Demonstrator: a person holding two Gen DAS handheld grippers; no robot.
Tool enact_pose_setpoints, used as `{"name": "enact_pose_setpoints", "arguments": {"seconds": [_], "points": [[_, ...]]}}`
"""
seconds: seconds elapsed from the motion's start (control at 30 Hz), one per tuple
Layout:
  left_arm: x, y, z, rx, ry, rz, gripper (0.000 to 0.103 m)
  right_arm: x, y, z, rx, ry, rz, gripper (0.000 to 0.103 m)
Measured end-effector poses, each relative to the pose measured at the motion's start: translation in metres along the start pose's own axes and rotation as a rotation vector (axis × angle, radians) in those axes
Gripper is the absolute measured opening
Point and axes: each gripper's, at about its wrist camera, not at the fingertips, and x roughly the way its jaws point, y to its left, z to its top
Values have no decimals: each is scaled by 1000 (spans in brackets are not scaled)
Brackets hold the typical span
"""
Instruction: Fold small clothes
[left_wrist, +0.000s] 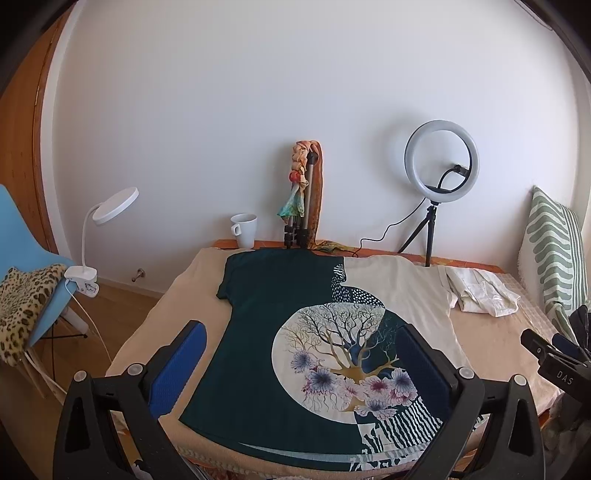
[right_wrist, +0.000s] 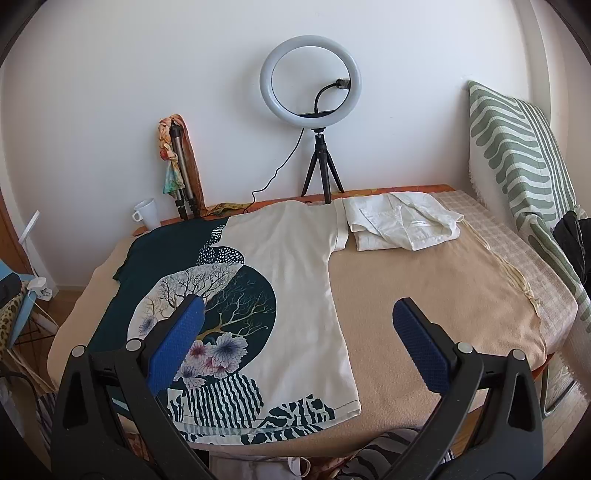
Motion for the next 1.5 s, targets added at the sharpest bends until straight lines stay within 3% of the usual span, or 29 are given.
{"name": "enact_pose_setpoints", "arguments": {"seconds": [1.5], "points": [[4, 0, 2, -8, 1, -1, 103, -1, -1, 2, 6, 0, 16, 103]]}}
